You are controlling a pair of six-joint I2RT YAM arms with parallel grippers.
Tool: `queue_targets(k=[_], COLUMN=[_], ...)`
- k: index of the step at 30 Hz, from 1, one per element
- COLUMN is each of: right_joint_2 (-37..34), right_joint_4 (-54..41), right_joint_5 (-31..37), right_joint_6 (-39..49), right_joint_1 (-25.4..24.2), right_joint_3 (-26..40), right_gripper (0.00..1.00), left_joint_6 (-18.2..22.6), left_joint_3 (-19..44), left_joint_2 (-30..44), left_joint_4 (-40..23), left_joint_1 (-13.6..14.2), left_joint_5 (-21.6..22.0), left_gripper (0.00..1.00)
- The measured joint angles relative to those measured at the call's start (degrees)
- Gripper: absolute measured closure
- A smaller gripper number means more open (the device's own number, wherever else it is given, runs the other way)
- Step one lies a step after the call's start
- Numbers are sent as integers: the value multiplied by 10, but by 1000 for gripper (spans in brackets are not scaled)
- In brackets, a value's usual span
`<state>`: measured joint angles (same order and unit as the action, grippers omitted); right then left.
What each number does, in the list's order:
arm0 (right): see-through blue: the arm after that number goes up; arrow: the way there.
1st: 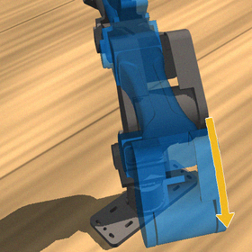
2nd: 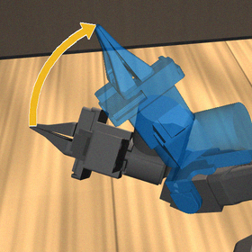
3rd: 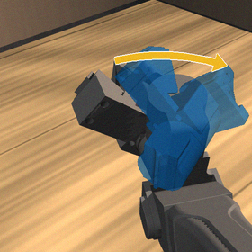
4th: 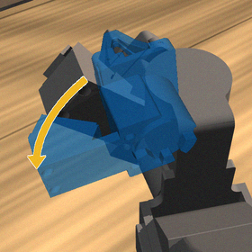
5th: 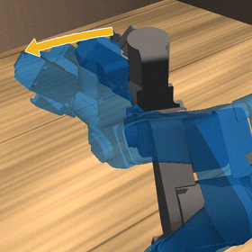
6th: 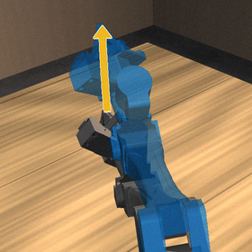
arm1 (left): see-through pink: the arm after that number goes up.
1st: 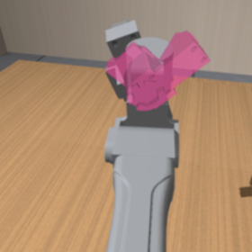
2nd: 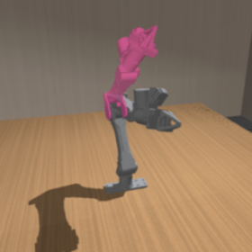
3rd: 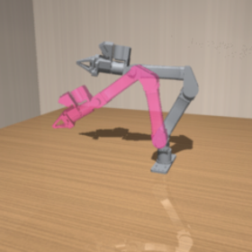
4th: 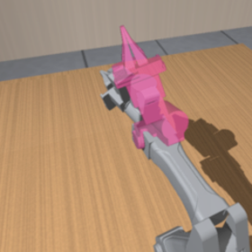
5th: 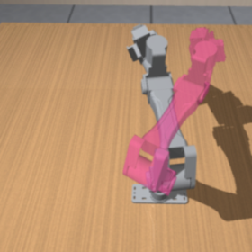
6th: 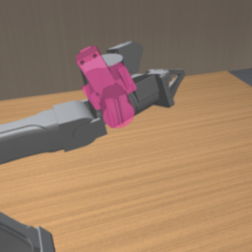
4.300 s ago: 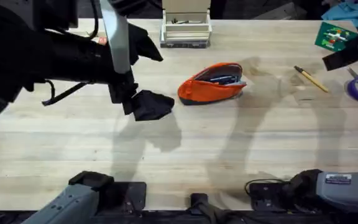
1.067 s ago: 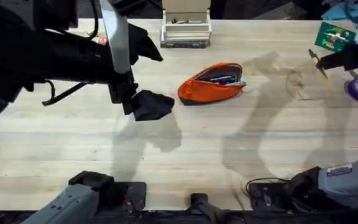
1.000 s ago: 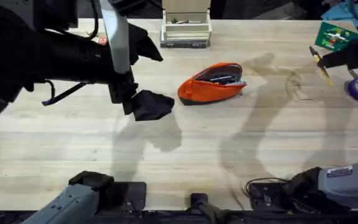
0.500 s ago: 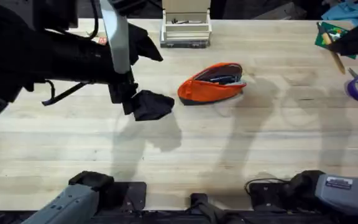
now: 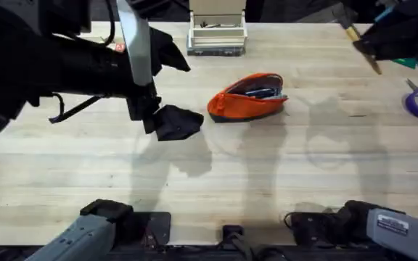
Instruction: Unzip the bag, pick up the pens from the table one at a time and place them inside, then zip the bag closed.
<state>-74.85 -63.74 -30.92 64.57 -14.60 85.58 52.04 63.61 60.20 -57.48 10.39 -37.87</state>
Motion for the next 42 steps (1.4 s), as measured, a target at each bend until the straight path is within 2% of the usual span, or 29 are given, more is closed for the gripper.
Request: queue_targets(k=[11,21,29,42], right_joint_2=[-5,-76,-120,-208], right_joint_4=[-11,-13,-12,-5], right_joint_5=[17,79,99,117], right_joint_6=[71,163,229,244], right_joint_1=[144,229,249,249], right_joint_3=[0,0,0,0], right_gripper=[970,970,970,970], left_joint_6=[0,0,0,0], left_joint_3=[0,0,0,0], left_joint_2=[0,0,0,0], left_joint_4=[0,0,0,0], left_joint_1=[0,0,0,0], left_joint_5=[0,0,0,0], left_gripper=[8,8,8,8])
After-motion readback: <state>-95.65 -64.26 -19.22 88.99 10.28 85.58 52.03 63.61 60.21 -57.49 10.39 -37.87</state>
